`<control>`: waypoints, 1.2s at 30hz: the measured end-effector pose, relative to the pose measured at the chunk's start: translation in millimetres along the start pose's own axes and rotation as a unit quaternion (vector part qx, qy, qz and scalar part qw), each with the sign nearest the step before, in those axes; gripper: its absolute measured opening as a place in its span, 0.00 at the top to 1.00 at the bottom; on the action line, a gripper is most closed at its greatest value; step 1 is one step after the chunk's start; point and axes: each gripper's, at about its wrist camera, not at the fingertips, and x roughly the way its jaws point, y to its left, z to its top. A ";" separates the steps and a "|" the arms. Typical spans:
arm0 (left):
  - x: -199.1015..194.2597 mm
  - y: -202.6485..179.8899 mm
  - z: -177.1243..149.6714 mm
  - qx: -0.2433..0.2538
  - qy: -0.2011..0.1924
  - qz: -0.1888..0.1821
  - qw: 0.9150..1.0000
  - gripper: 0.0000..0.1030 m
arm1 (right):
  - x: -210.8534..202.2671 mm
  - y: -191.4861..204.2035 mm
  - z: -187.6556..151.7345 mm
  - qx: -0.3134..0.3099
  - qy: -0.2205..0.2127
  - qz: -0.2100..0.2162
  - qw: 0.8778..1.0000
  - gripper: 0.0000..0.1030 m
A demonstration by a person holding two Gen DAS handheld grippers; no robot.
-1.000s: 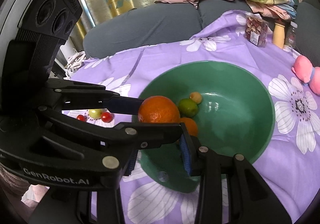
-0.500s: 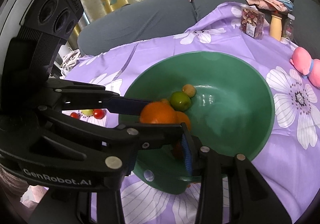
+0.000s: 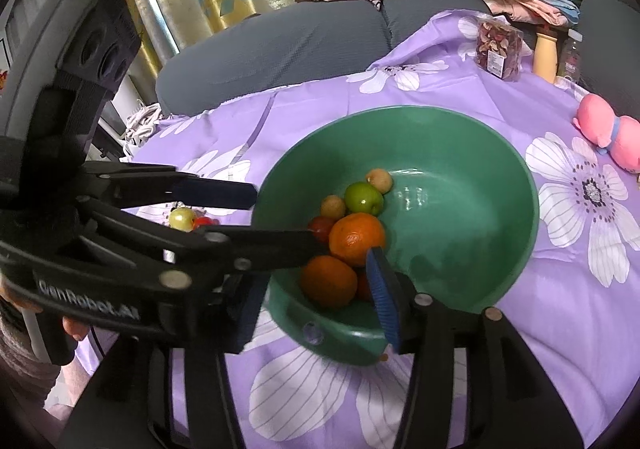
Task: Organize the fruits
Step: 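Lower the orange into the green bowl and open the left gripper, then withdraw both grippers from the bowl toward the remaining cherry tomatoes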
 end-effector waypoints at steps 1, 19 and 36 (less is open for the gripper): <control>-5.9 2.6 -4.5 -0.004 -0.006 0.005 1.000 0.21 | -2.0 1.6 -0.9 0.000 -0.002 0.001 1.000 0.42; -65.4 75.1 -93.2 -0.095 -0.017 0.089 0.991 0.04 | -17.5 56.2 -23.6 -0.039 0.015 0.027 0.999 0.27; -93.6 108.9 -141.2 -0.143 -0.034 0.076 0.986 0.04 | -5.9 118.3 -30.0 -0.097 0.048 0.028 0.994 0.19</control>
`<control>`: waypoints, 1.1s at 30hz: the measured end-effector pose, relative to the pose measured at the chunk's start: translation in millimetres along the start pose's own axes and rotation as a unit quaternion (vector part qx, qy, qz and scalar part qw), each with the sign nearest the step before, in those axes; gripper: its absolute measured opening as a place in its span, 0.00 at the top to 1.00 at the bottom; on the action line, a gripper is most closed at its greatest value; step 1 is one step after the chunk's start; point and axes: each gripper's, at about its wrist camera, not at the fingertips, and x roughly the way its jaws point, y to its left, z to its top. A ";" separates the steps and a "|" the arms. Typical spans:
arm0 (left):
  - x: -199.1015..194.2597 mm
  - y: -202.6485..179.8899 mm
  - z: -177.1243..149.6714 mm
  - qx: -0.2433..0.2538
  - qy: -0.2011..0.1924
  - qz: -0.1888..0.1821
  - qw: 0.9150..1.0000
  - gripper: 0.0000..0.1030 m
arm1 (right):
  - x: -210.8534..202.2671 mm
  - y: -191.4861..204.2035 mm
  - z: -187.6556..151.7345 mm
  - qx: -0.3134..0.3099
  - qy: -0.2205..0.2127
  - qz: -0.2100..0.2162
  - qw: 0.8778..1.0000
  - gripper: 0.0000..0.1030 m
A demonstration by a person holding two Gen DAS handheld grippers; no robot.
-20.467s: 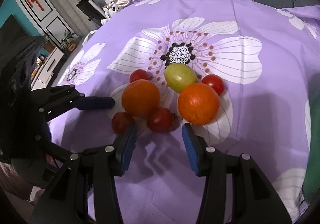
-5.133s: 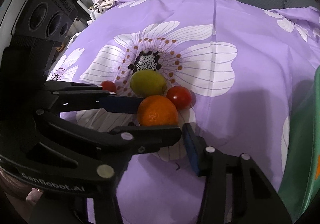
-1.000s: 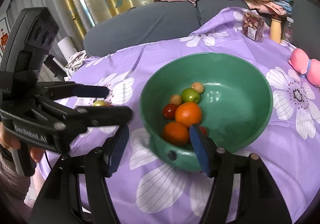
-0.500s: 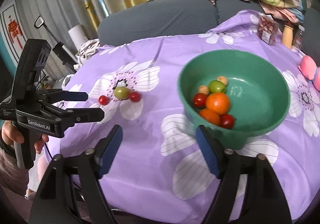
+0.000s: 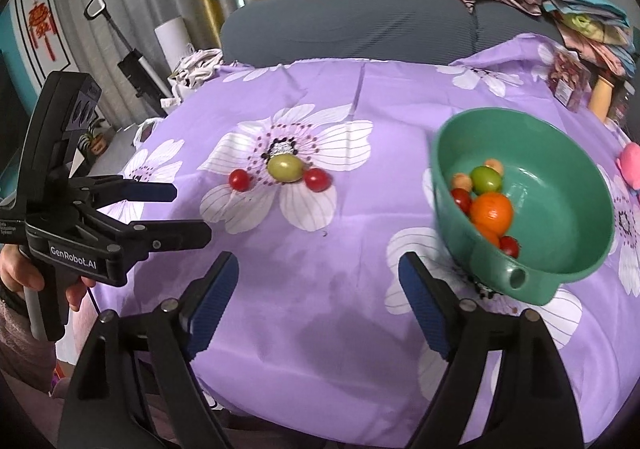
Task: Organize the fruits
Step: 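Withdraw both grippers from the bowl toward the remaining cherry tomatoes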
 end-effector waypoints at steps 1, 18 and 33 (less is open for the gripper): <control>-0.9 2.2 -1.5 -0.003 0.000 -0.002 1.000 0.04 | 1.0 2.4 0.7 -0.003 0.001 0.000 1.000 0.19; -4.5 18.8 -12.2 -0.012 -0.001 -0.028 1.000 0.04 | 17.4 29.8 3.2 -0.028 0.025 -0.003 0.999 0.19; -5.2 41.9 -15.1 -0.035 -0.008 -0.055 0.998 0.04 | 43.0 41.7 10.0 -0.039 0.051 -0.001 0.998 0.19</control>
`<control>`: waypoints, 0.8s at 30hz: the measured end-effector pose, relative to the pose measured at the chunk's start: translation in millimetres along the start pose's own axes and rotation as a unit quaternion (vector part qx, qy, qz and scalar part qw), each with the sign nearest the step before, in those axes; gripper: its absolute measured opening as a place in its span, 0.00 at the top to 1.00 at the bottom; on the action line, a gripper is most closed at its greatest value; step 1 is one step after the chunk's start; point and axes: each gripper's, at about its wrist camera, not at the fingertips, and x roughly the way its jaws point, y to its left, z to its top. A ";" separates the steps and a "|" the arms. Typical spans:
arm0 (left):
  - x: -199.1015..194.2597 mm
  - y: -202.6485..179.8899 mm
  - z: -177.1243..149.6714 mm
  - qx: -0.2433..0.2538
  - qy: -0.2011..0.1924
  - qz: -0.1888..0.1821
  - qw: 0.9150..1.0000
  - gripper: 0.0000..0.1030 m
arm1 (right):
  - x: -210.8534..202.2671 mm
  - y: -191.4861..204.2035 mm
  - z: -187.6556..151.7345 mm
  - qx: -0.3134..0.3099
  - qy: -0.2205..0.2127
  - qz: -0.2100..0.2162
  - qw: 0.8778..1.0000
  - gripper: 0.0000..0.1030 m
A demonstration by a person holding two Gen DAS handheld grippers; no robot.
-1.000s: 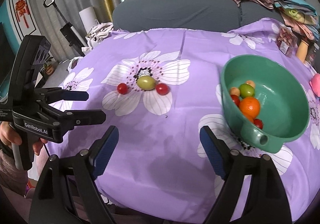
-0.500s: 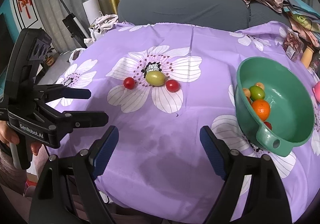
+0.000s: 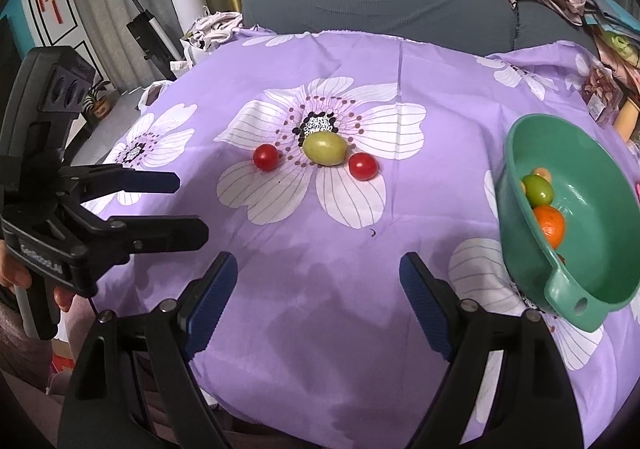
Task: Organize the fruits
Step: 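Withdraw both grippers from the bowl toward the remaining cherry tomatoes, then close the left gripper on a cherry tomato while the right gripper grasps another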
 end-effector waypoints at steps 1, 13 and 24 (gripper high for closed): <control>0.5 2.2 0.5 -0.001 -0.001 -0.002 1.000 0.04 | 2.1 0.7 1.2 0.000 0.001 0.000 1.000 0.19; -0.1 17.4 19.9 0.017 -0.017 0.002 1.000 0.04 | 25.3 -1.3 15.2 0.017 0.008 -0.001 1.000 0.19; 27.3 12.3 44.2 0.090 0.001 0.037 0.995 0.04 | 50.2 -20.4 35.2 0.034 0.014 -0.010 0.999 0.29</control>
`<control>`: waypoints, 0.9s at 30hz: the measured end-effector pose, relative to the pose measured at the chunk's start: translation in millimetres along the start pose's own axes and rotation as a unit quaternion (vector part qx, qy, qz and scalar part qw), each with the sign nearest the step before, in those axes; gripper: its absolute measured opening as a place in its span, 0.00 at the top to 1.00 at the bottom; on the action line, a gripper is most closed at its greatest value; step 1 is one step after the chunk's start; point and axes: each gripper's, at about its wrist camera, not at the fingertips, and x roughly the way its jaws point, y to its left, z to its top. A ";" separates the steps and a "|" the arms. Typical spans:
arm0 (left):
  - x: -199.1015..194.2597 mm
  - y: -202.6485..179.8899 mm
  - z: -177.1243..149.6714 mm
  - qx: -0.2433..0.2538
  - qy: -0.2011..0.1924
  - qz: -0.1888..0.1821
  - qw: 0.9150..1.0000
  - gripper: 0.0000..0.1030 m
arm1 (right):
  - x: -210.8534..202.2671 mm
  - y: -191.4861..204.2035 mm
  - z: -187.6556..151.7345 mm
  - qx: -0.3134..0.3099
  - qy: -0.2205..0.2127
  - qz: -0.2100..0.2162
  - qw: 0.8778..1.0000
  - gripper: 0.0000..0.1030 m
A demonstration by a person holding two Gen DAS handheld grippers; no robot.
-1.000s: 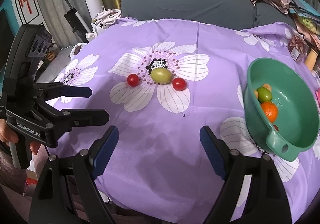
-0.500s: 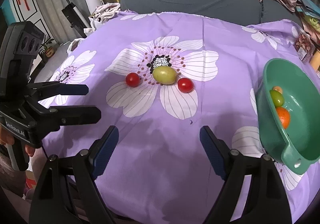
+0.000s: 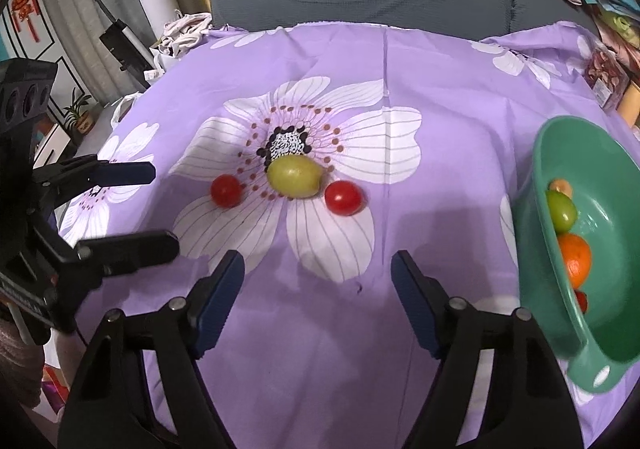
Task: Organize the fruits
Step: 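Close the left gripper on a cherry tomato while the right gripper grasps another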
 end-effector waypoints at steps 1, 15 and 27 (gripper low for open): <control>3.5 -0.9 2.0 0.005 0.002 0.002 1.000 0.04 | 4.0 -1.0 3.4 -0.003 0.003 0.000 1.000 0.30; 37.5 7.6 13.3 0.015 0.041 0.028 0.999 0.29 | 46.0 -20.9 23.1 -0.013 0.046 0.009 0.999 0.46; 55.1 18.2 12.0 0.010 0.066 0.041 0.997 0.57 | 63.3 -20.6 35.3 -0.028 0.053 0.015 0.998 0.59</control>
